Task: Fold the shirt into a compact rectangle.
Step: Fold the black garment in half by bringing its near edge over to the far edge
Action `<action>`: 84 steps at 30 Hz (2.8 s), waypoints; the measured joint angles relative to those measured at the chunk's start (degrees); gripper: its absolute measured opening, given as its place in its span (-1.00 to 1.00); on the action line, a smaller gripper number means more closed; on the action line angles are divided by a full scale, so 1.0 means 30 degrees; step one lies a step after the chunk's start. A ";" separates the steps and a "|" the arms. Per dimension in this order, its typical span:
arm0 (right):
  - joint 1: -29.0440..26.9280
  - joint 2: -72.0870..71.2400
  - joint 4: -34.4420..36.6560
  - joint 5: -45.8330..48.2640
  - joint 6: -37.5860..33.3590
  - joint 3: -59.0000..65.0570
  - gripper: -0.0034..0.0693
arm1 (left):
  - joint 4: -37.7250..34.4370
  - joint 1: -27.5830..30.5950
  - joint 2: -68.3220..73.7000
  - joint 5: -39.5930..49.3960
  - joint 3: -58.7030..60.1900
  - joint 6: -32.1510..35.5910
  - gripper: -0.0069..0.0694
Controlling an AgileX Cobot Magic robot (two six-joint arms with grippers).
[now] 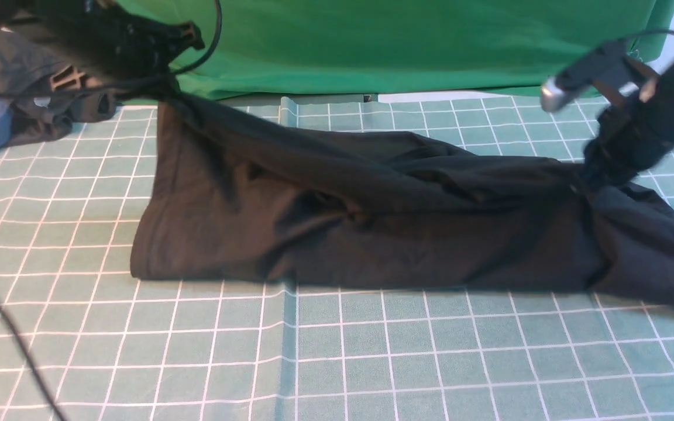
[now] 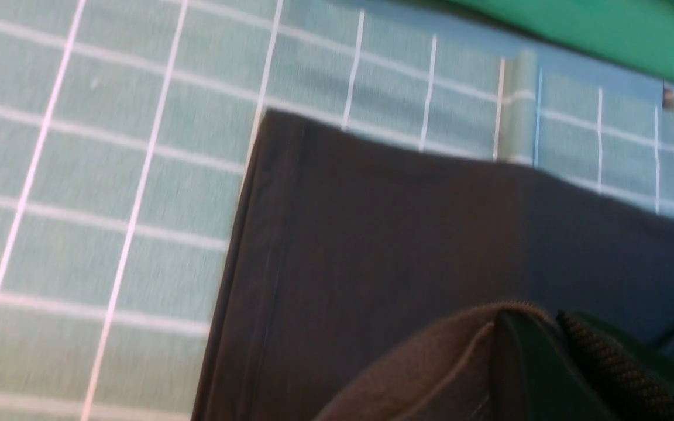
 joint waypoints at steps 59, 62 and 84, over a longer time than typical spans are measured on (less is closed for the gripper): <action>0.4144 0.4713 0.2690 -0.3845 -0.4205 -0.5371 -0.84 | -0.0278 0.0261 0.3859 0.0034 -0.3537 0.1475 -0.79; 0.3833 0.4785 0.2690 -0.4695 -0.4205 -0.5856 -0.84 | -0.0278 0.0261 0.3981 -0.0730 -0.3591 0.1475 -0.79; 0.3813 0.7579 0.2630 -1.0809 -0.4205 -0.6587 0.19 | 0.0804 0.0261 0.5554 -0.3615 -0.3597 0.0994 -0.28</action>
